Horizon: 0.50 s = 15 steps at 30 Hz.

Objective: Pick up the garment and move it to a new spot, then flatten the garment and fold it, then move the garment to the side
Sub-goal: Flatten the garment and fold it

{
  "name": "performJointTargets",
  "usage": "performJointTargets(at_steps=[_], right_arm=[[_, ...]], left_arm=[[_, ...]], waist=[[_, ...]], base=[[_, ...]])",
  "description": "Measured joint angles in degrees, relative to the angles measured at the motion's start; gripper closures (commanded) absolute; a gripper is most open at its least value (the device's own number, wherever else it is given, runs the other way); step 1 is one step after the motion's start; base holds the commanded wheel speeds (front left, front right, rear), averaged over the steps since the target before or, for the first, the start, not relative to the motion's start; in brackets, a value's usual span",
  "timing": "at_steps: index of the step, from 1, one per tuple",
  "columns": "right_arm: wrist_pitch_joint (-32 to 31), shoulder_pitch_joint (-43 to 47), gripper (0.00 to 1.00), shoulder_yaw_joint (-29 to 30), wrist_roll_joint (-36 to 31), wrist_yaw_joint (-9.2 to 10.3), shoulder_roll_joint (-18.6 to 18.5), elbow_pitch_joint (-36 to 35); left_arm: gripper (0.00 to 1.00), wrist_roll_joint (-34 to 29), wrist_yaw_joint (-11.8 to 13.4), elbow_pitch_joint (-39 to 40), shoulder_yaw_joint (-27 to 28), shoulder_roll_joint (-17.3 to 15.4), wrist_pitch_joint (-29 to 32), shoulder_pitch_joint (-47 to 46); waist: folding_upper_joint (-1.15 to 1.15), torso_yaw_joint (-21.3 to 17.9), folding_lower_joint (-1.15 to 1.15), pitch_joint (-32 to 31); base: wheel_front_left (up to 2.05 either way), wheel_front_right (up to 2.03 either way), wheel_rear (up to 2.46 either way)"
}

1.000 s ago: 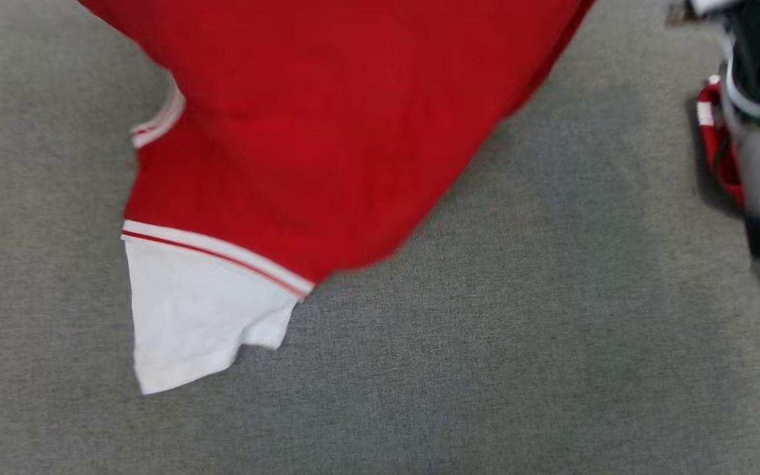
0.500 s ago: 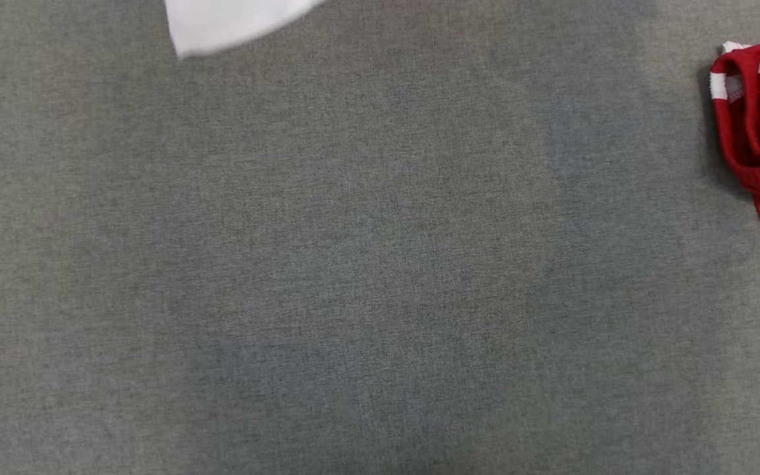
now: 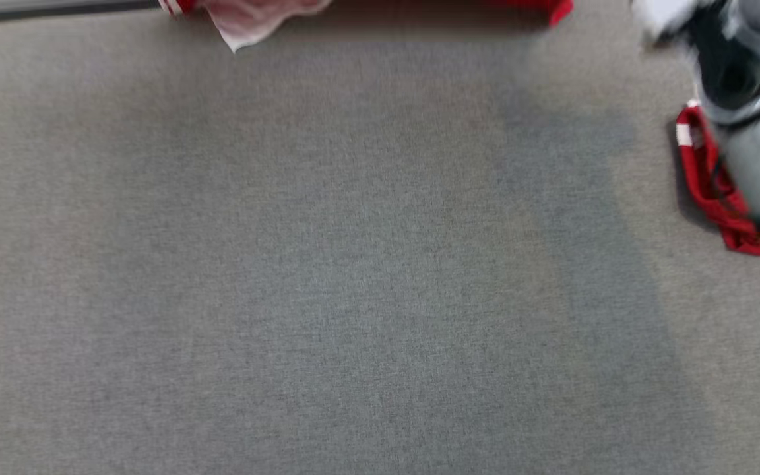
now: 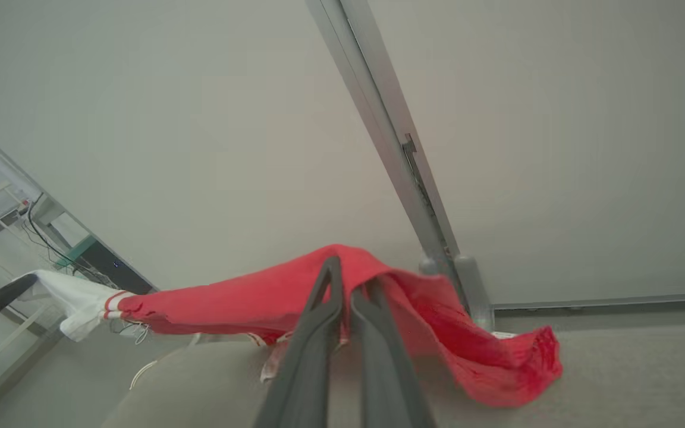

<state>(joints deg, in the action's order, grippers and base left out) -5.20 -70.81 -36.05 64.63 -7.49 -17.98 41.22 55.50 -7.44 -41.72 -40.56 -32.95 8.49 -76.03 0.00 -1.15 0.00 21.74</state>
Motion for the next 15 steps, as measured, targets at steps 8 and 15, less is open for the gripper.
performJointTargets(at_steps=[8,15], right_arm=[[-11.41,17.16,1.0,-11.33,6.01,0.0,-5.04,-5.36],[-17.74,27.63,1.0,-16.57,9.61,0.0,-10.57,-11.4]], left_arm=[[1.0,11.7,0.0,11.74,-8.11,-9.43,12.69,21.38],[1.0,20.27,1.53,25.38,-11.47,-20.47,22.64,36.37]], waist=[[0.0,0.19,0.0,-10.03],[0.0,-0.07,0.0,-17.38]], base=[[0.0,0.0,0.0],[0.0,0.0,0.0]])
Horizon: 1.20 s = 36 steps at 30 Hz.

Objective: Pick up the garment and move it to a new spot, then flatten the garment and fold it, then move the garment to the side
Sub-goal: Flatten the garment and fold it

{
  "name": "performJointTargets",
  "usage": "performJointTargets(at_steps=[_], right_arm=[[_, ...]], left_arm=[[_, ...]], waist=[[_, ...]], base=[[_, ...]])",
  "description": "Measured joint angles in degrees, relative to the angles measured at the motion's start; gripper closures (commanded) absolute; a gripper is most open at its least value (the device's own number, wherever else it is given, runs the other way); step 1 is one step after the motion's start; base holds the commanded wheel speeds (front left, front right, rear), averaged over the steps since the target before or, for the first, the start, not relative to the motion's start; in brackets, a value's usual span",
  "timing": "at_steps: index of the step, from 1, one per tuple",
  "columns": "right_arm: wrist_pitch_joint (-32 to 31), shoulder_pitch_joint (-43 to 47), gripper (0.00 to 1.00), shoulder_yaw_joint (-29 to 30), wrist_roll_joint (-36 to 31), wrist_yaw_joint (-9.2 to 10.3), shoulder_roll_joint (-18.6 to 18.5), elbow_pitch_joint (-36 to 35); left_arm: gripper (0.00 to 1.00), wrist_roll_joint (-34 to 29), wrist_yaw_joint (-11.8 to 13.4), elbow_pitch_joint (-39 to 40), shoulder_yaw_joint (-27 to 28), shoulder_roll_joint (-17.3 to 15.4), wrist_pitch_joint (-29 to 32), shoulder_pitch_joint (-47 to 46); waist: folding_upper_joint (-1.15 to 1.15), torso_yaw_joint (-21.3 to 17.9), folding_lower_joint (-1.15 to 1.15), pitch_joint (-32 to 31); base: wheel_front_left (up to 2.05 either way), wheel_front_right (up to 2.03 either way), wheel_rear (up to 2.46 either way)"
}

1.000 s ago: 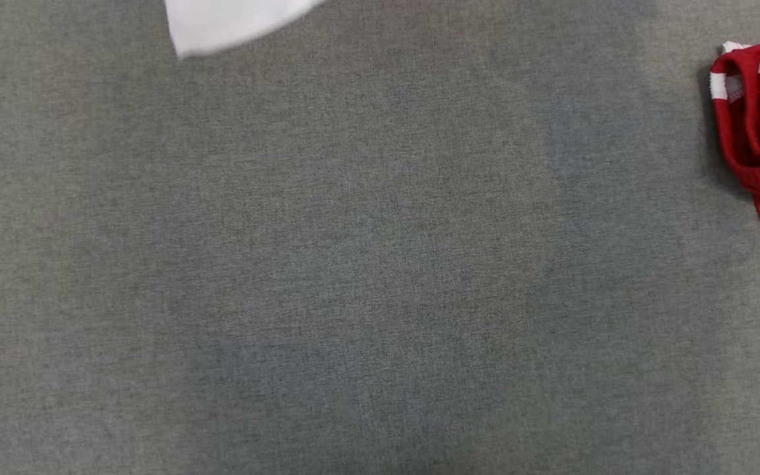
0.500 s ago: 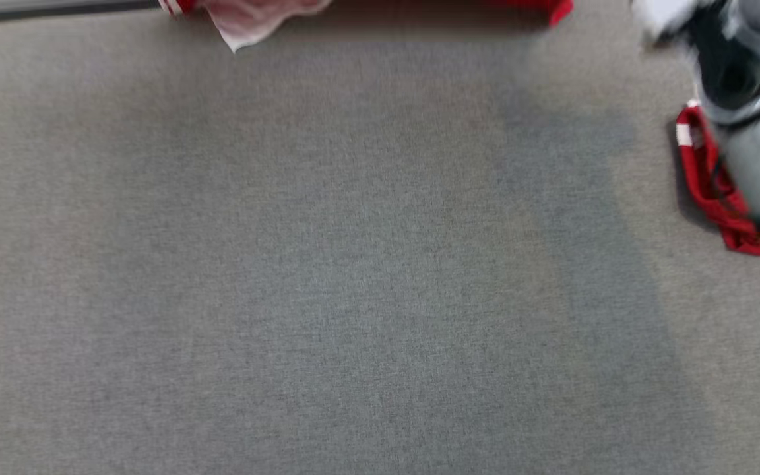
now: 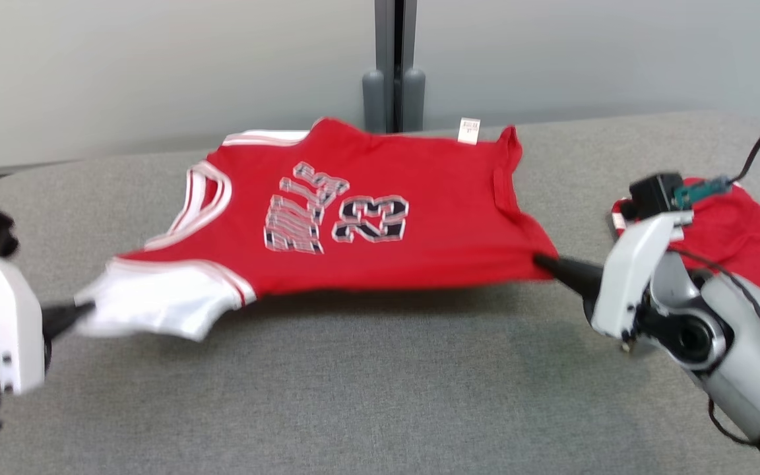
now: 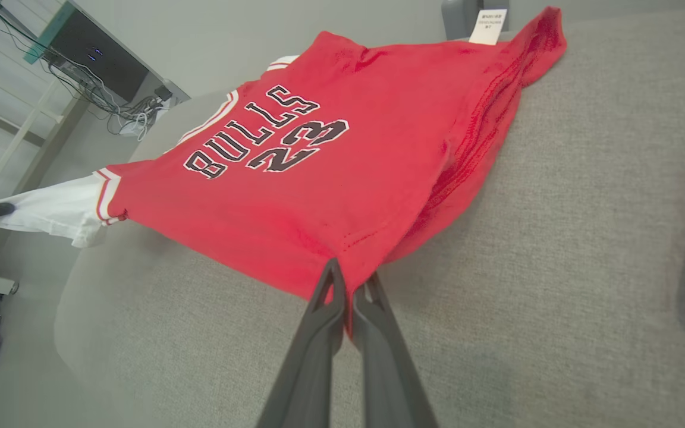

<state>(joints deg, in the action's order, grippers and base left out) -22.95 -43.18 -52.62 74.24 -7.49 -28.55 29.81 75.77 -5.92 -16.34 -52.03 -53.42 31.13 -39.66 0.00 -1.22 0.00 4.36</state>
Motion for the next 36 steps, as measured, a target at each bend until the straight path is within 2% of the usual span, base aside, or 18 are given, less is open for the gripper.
performJointTargets(at_steps=[1,2,3,4,5,12,16,21,25,29,33,36], right_arm=[[-0.76,1.36,1.0,-0.34,0.45,0.0,-0.91,-0.81],[-0.76,1.36,1.0,-0.34,0.45,0.0,-0.91,-0.81],[-1.68,2.83,1.0,-0.85,0.86,0.0,-1.92,-1.66],[-3.28,5.71,1.0,-2.11,0.93,0.0,-4.15,-4.44],[-3.28,5.71,1.0,-2.11,0.93,0.0,-4.15,-4.44],[-7.43,17.48,1.0,-2.86,1.96,-0.01,-12.23,-11.8],[-9.02,23.62,1.0,-1.56,1.72,-0.01,-15.55,-15.02],[-10.18,28.11,1.0,2.37,0.71,-0.01,-17.35,-18.62],[-12.28,29.19,1.0,6.49,-1.29,-0.01,-17.17,-20.15],[-15.28,28.39,1.0,11.13,-3.76,-0.01,-14.75,-20.54],[-18.62,25.54,1.0,16.07,-6.1,-0.01,-11.01,-20.15],[-20.95,23.29,1.0,19.36,-7.81,-0.01,-7.56,-19.15]], left_arm=[[1.0,1.11,0.49,2.24,-0.41,-1.35,1.08,1.95],[1.0,1.11,0.49,2.24,-0.41,-1.35,1.08,1.95],[1.0,2.48,1.09,4.42,-0.94,-2.76,2.13,3.88],[1.0,4.28,2.26,9.12,-1.98,-5.58,3.72,7.59],[1.0,4.28,2.26,9.12,-1.98,-5.58,3.72,7.59],[1.0,9.49,6.97,23.24,-4.52,-12.69,3.6,18.14],[1.0,12.03,8.88,29.05,-5.77,-15.75,2.54,22.76],[1.0,14.26,10.09,33.41,-6.15,-19.16,1.16,25.48],[1.0,14.96,10.57,34.65,-4.76,-20.26,0.7,25.13],[1.0,14.6,10.59,34.63,-3.07,-20.3,2.77,21.85],[1.0,14.03,10.15,32.84,-1.25,-18.97,6.61,16.95],[1.0,13.45,9.96,30.1,-0.35,-16.49,10.0,12.87]], waist=[[0.0,-0.05,0.0,-0.74],[0.0,-0.05,0.0,-0.74],[0.0,-0.11,0.0,-1.41],[0.0,-0.19,0.0,-2.39],[0.0,-0.19,0.0,-2.39],[0.0,0.08,0.0,-3.61],[0.0,0.21,0.0,-4.0],[0.0,-0.01,0.0,-3.68],[0.0,-0.44,0.0,-2.67],[0.0,-1.04,0.0,-0.98],[0.0,-1.69,0.0,1.37],[0.0,-2.24,0.0,3.37]], base=[[0.0,0.0,0.0],[0.0,0.0,0.0],[0.0,0.0,0.0],[0.0,0.0,0.0],[0.0,0.0,0.0],[0.0,0.0,0.0],[0.0,0.0,0.0],[0.0,0.0,0.0],[0.0,0.0,0.0],[0.0,0.0,0.0],[0.0,0.0,0.0],[0.0,0.0,0.0]])
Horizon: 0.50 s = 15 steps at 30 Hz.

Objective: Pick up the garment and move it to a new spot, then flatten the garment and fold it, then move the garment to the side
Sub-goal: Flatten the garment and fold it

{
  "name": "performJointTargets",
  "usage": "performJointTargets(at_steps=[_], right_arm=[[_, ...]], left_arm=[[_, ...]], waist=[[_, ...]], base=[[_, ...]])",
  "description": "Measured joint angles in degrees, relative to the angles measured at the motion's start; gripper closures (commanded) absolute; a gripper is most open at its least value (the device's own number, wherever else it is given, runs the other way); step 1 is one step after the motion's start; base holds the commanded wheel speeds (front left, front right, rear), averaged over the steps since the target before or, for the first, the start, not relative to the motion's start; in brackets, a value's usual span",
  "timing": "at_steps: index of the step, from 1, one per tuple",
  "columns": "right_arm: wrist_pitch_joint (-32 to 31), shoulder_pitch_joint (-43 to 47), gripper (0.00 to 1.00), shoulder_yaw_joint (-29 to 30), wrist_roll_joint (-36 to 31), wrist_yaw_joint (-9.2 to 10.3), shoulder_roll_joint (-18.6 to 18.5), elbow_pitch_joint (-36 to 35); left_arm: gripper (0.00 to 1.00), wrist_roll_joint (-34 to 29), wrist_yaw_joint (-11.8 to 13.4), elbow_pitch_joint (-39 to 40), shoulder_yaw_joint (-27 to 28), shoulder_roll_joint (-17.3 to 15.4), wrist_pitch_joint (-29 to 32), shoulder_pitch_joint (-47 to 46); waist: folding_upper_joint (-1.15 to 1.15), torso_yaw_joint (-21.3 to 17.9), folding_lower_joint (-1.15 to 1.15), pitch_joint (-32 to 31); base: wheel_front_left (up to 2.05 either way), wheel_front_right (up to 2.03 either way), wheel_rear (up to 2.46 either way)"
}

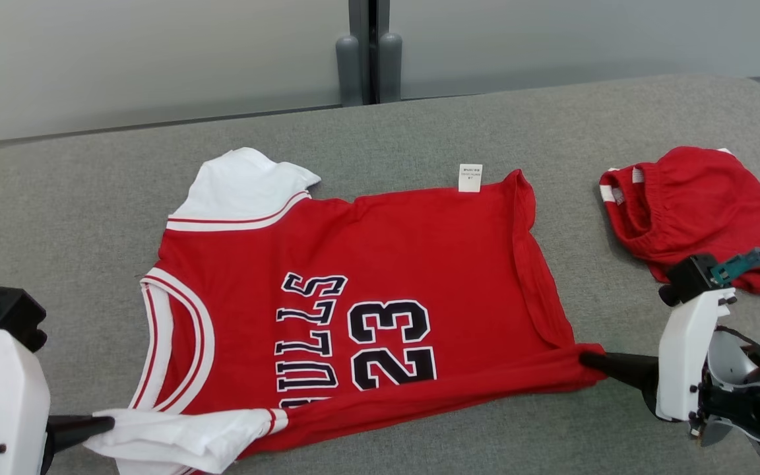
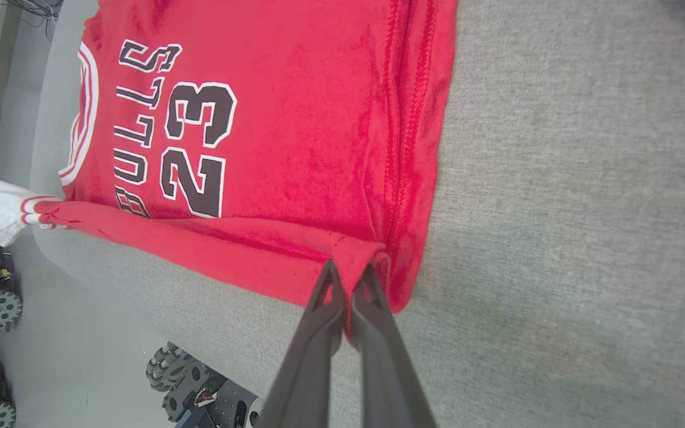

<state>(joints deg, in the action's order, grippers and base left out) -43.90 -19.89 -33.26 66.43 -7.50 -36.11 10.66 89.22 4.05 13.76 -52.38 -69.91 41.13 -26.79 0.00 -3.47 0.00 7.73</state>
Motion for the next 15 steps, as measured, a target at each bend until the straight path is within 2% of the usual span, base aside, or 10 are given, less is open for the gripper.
performJointTargets(at_steps=[6,11,12,13,14,15], right_arm=[[-3.97,-3.27,1.0,5.28,-4.23,0.0,6.16,3.52],[-5.56,-4.55,1.0,9.0,-7.27,0.0,10.45,6.08],[-5.56,-4.76,0.76,9.81,-7.89,0.0,11.26,6.53],[-5.35,-4.89,0.54,11.07,-9.2,0.0,12.68,7.08],[-5.35,-4.86,0.0,11.55,-9.64,0.0,13.38,7.37],[-5.16,-4.78,0.0,12.12,-9.95,0.0,14.01,7.49]], left_arm=[[1.0,-1.0,-0.55,-7.95,0.3,6.16,5.42,-6.6],[1.0,-1.99,-1.88,-14.75,0.55,11.56,5.86,-10.31],[1.0,-2.3,-2.09,-16.29,0.67,12.62,5.3,-10.81],[0.62,-3.08,-2.49,-19.06,0.85,14.37,4.02,-11.39],[0.0,-3.13,-2.69,-20.53,0.87,15.05,3.58,-11.45],[0.0,-3.22,-2.97,-21.64,0.83,15.62,3.21,-11.45]], waist=[[0.0,-1.17,0.0,3.56],[0.0,-1.91,0.0,5.02],[0.0,-1.98,0.0,5.06],[0.0,-2.02,0.0,4.92],[0.0,-2.03,0.0,4.74],[0.0,-2.02,0.0,4.5]], base=[[0.0,0.0,0.0],[0.0,0.0,0.0],[0.0,0.0,0.0],[0.0,0.0,0.0],[0.0,0.0,0.0],[0.0,0.0,0.0]])
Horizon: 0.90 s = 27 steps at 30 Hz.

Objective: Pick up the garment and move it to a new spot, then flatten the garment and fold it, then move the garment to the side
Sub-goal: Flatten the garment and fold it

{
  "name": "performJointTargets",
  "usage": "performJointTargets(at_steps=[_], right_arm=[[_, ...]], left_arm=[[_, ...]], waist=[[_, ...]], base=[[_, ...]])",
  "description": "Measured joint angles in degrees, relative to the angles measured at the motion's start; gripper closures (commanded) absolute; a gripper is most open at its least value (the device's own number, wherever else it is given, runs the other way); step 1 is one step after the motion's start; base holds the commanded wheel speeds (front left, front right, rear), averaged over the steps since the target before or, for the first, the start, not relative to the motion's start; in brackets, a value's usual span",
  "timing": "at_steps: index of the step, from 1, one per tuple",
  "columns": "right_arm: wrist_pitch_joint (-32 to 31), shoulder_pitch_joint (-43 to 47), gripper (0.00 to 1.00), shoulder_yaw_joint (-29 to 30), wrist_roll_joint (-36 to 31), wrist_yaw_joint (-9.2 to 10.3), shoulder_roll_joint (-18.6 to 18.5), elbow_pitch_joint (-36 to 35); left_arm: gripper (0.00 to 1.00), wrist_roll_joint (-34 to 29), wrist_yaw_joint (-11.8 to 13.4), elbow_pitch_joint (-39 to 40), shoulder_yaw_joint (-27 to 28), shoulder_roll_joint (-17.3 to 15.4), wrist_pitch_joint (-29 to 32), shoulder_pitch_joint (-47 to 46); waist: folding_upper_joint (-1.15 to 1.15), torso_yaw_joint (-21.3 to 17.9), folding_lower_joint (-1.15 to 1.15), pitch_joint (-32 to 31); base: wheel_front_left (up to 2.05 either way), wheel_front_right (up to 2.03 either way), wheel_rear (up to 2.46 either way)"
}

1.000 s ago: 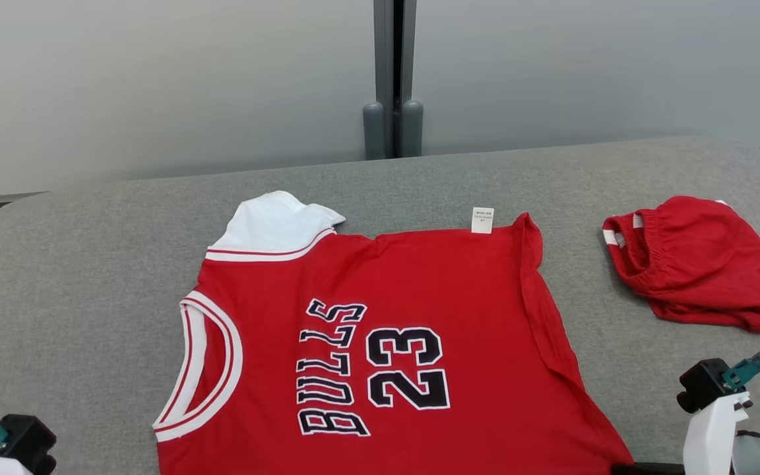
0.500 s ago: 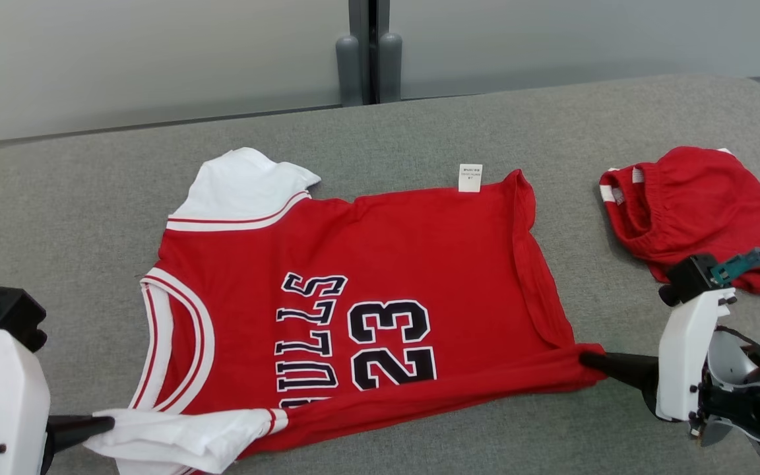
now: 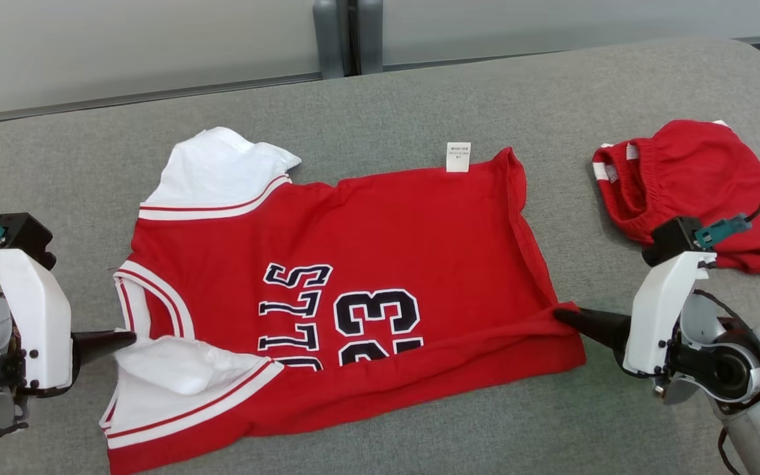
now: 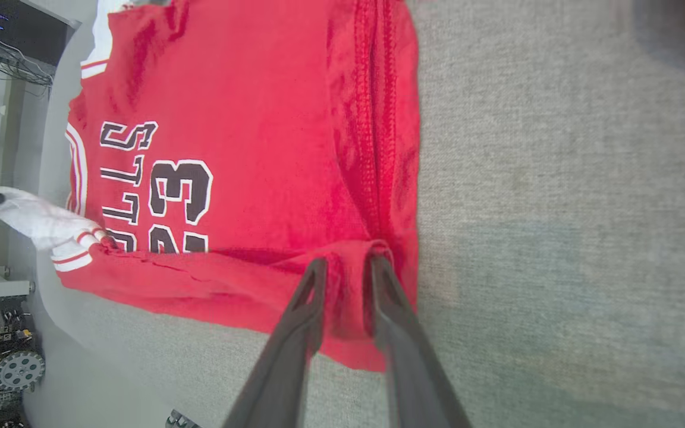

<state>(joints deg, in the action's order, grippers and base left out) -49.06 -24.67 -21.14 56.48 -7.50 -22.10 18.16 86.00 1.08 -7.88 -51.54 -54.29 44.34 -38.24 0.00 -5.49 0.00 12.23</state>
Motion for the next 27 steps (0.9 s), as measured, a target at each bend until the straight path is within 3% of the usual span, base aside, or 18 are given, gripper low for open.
performJointTargets(at_steps=[6,13,16,23,27], right_arm=[[6.65,1.81,0.0,4.71,-1.92,0.0,2.67,-1.72],[20.8,7.15,0.0,8.22,-4.94,0.01,4.92,-8.54],[29.08,9.42,0.0,9.36,-7.64,0.01,5.25,-11.37],[46.32,14.21,0.0,11.41,-15.19,0.01,7.77,-14.07],[52.82,16.84,0.0,12.68,-19.83,0.01,9.5,-13.85]], left_arm=[[0.0,-2.86,-2.63,-3.93,0.45,1.41,-6.23,0.35],[0.0,-6.8,-2.72,-3.2,4.63,2.64,-24.73,5.39],[0.0,-8.54,-0.2,-1.42,7.2,2.9,-34.39,8.51],[0.0,-14.74,8.34,5.13,10.93,3.14,-53.66,16.25],[0.0,-18.6,13.56,8.31,12.6,3.93,-58.51,21.03]], waist=[[0.0,0.41,0.0,-2.28],[0.0,1.07,0.0,-5.8],[0.0,1.31,0.0,-7.12],[0.0,1.93,0.0,-9.44],[0.0,2.2,0.0,-10.28]], base=[[0.0,0.0,0.0],[0.0,0.0,0.0],[0.0,0.0,0.0],[0.0,0.0,0.0],[0.0,0.0,0.0]])
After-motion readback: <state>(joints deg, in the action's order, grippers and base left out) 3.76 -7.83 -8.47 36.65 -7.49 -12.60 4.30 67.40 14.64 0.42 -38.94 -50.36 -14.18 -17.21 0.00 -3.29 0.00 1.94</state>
